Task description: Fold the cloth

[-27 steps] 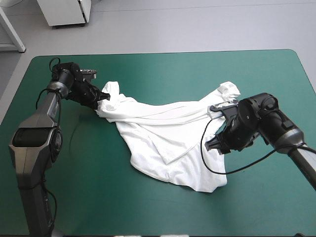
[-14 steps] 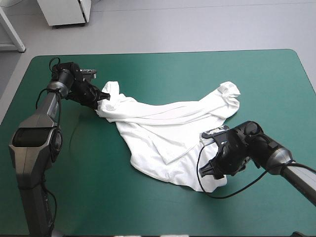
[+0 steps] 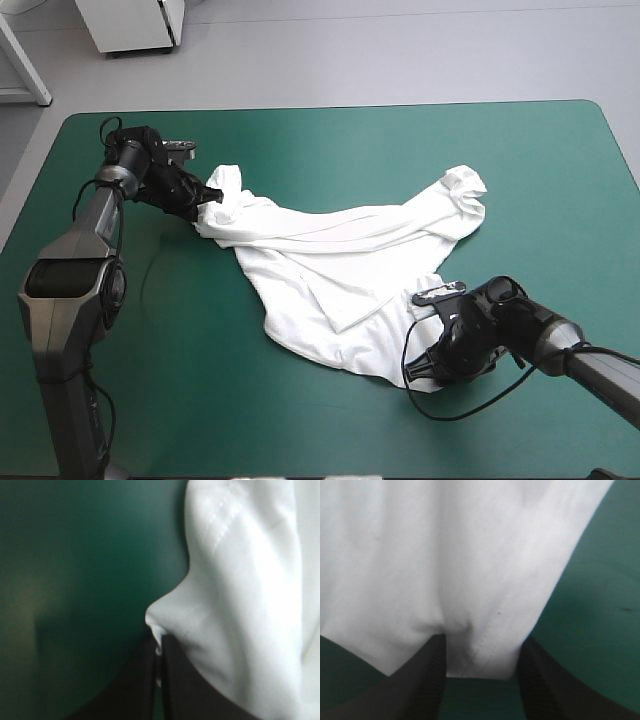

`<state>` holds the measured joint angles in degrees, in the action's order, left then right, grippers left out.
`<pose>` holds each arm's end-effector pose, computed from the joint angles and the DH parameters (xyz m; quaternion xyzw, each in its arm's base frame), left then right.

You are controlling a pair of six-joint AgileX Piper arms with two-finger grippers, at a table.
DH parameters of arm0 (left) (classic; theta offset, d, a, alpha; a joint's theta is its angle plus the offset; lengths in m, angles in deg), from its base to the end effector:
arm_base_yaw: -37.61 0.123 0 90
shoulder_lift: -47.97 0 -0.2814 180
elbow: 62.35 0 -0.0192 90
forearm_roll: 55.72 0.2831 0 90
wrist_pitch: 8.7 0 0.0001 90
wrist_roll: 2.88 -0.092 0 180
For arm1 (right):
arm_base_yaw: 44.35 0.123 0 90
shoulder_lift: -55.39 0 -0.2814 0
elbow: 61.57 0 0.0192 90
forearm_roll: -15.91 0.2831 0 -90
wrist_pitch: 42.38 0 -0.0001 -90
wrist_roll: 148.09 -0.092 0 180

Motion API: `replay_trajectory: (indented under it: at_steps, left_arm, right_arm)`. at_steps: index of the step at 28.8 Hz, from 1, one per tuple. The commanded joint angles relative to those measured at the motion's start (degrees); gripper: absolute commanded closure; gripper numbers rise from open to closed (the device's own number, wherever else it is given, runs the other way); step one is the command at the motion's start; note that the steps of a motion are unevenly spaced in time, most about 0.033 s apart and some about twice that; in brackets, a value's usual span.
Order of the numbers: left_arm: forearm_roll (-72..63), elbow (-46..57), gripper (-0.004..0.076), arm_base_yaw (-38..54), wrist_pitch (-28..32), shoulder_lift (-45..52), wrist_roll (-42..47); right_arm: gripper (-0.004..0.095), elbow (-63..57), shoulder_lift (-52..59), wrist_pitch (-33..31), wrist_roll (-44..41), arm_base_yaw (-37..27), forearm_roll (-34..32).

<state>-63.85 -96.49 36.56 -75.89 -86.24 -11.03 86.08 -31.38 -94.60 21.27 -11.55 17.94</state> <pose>0.4983 -0.0211 0.2052 0.0595 0.9897 -0.0610 0.1147 0.2126 0.1401 0.1920 -0.1820 0.9803 0.0417 0.0647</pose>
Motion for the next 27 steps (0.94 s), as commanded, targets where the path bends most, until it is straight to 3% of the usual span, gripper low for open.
replay_trajectory:
  at_steps: [1,8,15,27]
  left_arm:
    - [-3.2,-0.7,0.0746,-0.5,2.0,1.9,0.5]
    - [-3.2,-0.7,0.0746,-0.5,1.9,1.9,0.6]
    - [-4.0,-1.7,0.0746,-0.5,0.4,3.2,-0.2]
    - [-4.9,-19.2,0.0746,-0.5,-6.5,11.1,-1.0]
  right_arm:
    - [0.0619,-1.7,1.7,2.0,0.1,0.0,2.7]
    - [0.0927,-4.0,1.8,1.5,0.1,0.0,3.3]
    - [0.0925,3.0,2.8,-4.6,0.0,0.0,-1.0]
    - [0.0925,26.7,11.2,-13.7,-3.2,0.0,-19.5]
